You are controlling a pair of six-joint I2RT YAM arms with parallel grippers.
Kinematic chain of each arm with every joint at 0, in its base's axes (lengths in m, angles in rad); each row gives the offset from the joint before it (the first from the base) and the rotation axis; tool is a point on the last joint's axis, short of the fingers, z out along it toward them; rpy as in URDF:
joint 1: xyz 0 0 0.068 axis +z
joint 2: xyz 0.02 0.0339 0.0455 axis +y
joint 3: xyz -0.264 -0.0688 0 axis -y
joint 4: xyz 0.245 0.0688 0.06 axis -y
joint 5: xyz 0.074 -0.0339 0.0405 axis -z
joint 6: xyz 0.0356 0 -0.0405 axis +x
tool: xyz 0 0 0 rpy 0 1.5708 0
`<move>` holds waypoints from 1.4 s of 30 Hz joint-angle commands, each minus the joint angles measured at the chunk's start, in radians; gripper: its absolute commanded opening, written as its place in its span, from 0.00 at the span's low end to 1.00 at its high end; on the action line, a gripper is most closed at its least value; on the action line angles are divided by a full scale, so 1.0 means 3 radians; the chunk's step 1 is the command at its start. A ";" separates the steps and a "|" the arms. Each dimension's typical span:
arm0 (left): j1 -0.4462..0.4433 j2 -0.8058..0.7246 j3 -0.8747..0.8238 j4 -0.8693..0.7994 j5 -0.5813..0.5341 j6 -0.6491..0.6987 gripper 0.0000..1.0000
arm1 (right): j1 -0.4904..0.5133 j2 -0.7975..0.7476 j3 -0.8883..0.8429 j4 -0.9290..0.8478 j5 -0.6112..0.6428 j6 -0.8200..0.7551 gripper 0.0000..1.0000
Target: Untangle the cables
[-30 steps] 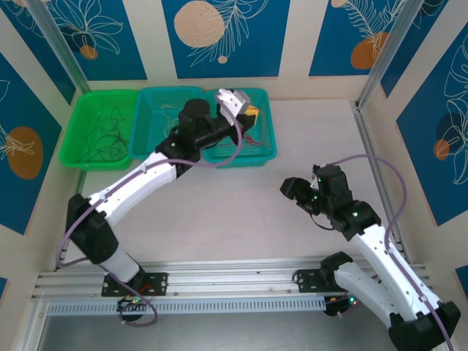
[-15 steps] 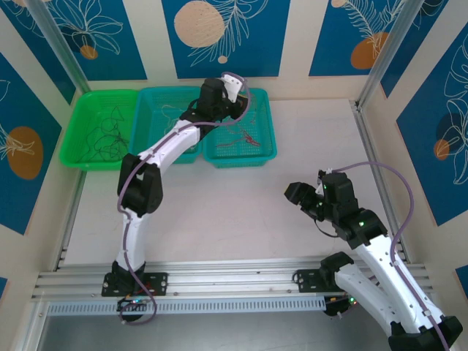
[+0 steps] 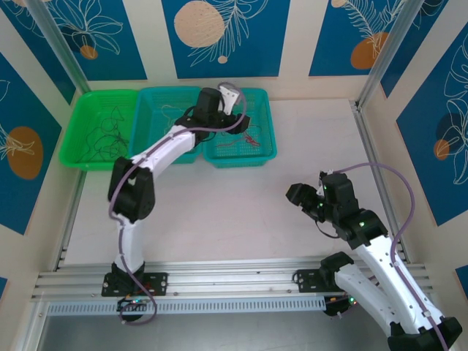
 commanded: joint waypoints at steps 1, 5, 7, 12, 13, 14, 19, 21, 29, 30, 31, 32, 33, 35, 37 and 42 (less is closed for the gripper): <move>-0.0011 -0.0827 -0.0652 0.0543 0.0207 -0.0150 0.71 | -0.0055 -0.0015 -0.0046 0.0052 0.0192 -0.0167 0.63; -0.0010 -0.1763 -0.1575 0.0631 0.0002 -0.0181 0.72 | -0.0147 0.0072 -0.0148 0.0274 0.0563 -0.0509 0.65; -0.0013 -0.2209 -0.2014 0.0567 -0.0221 -0.0174 0.72 | -0.0206 0.0136 -0.0192 0.0460 0.0686 -0.0737 0.68; 0.0000 -0.3339 -0.3042 0.0110 -0.1098 -0.0102 0.75 | -0.0358 0.0382 -0.0334 0.1071 0.1110 -0.1289 0.81; 0.0007 -0.3502 -0.3225 0.0064 -0.1260 -0.0094 0.77 | -0.0384 0.0428 -0.0378 0.1246 0.1206 -0.1412 0.82; 0.0030 -0.3694 -0.3398 -0.0015 -0.1429 -0.0115 0.81 | -0.0411 0.0513 -0.0430 0.1432 0.1330 -0.1542 0.83; 0.0240 -0.4190 -0.3901 -0.0122 -0.1926 -0.0113 0.92 | -0.0680 0.1058 -0.0648 0.2323 0.1531 -0.2014 0.84; 0.0340 -0.4198 -0.4010 -0.0057 -0.2176 -0.0025 0.96 | -0.0832 0.1396 -0.0683 0.2663 0.1506 -0.2049 0.84; 0.0899 -0.3872 -0.4531 0.0922 -0.2635 0.0038 1.00 | -0.0958 0.2677 -0.0580 0.4070 0.1279 -0.2530 0.86; 0.0951 -0.3752 -0.4555 0.1058 -0.2628 0.0091 1.00 | -0.0963 0.2797 -0.0652 0.4379 0.1200 -0.2604 0.87; 0.0983 -0.3642 -0.4566 0.1193 -0.2608 0.0140 1.00 | -0.0996 0.2901 -0.0719 0.4596 0.1113 -0.2617 0.88; 0.1016 -0.3491 -0.4580 0.1365 -0.2536 0.0216 1.00 | -0.0980 0.2851 -0.0735 0.4617 0.1061 -0.2640 0.89; 0.1050 -0.3339 -0.4599 0.1565 -0.2397 0.0314 1.00 | -0.1032 0.2825 -0.0756 0.4565 0.0911 -0.2629 0.95; 0.1115 -0.3060 -0.4635 0.1997 -0.2101 0.0390 1.00 | -0.1115 0.2800 -0.0880 0.4736 0.0567 -0.2658 1.00; 0.1207 -0.2735 -0.4649 0.2441 -0.1830 0.0370 1.00 | -0.1169 0.3016 -0.1081 0.5390 0.0335 -0.2692 1.00; 0.1382 -0.1907 -0.4478 0.3071 -0.1464 0.0389 1.00 | -0.1132 0.2919 -0.1031 0.5119 0.0489 -0.2686 0.99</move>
